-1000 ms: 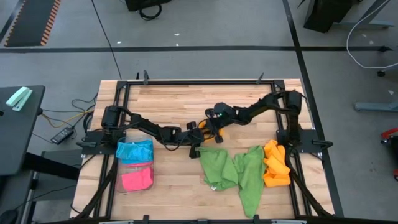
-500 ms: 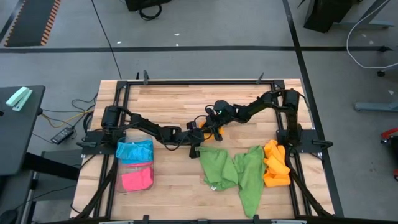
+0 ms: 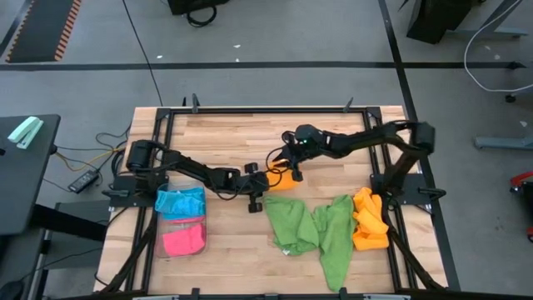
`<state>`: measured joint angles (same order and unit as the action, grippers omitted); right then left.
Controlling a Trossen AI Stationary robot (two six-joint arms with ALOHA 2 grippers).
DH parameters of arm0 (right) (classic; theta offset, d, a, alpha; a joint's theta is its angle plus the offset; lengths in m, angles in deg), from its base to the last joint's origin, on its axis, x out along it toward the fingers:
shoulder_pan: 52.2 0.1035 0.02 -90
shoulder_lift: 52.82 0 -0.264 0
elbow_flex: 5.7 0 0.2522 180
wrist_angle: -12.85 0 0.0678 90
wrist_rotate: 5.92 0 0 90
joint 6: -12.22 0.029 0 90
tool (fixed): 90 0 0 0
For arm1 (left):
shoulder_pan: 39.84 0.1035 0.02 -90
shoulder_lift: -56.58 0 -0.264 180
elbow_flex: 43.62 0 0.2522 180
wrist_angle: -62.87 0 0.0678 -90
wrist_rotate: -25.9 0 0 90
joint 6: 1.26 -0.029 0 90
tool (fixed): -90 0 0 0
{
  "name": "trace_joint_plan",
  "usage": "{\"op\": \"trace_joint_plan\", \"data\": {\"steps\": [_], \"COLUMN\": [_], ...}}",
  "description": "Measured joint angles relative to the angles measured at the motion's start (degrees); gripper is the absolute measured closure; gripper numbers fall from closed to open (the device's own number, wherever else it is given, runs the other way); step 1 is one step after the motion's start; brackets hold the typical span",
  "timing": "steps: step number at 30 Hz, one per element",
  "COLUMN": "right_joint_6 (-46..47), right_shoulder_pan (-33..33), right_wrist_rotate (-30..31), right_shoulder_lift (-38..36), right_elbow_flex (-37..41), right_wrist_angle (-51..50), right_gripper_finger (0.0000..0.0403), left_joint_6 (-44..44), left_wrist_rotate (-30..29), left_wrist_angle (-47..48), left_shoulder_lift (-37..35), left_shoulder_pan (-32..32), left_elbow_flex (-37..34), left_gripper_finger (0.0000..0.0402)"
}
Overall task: Fold microfiber towels
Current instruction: Fold the left yellow microfiber cloth, then put the left yellow microfiber cloth into the transparent bin
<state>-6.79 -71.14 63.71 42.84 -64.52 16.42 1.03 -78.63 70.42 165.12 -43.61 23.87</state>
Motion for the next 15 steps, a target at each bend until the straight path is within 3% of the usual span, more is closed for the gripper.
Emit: {"op": "trace_joint_plan", "data": {"steps": [10,15], "right_joint_6": [2.1,3.1], "right_shoulder_pan": [0.0,0.8], "right_wrist_rotate": [1.7,2.9], "right_shoulder_lift": [-9.4,-9.3], "right_elbow_flex": [0.0,0.0], "right_wrist_angle": [-19.5,-24.7], "right_gripper_finger": [0.0307,0.0307], "left_joint_6": [-0.6,1.2], "left_wrist_rotate": [3.4,8.4], "left_wrist_angle": [8.0,1.6], "left_shoulder_lift": [-7.8,-9.7], "left_shoulder_pan": [1.1,4.5], "left_elbow_flex": [0.1,0.4], "left_gripper_finger": [0.0378,0.0367]}}
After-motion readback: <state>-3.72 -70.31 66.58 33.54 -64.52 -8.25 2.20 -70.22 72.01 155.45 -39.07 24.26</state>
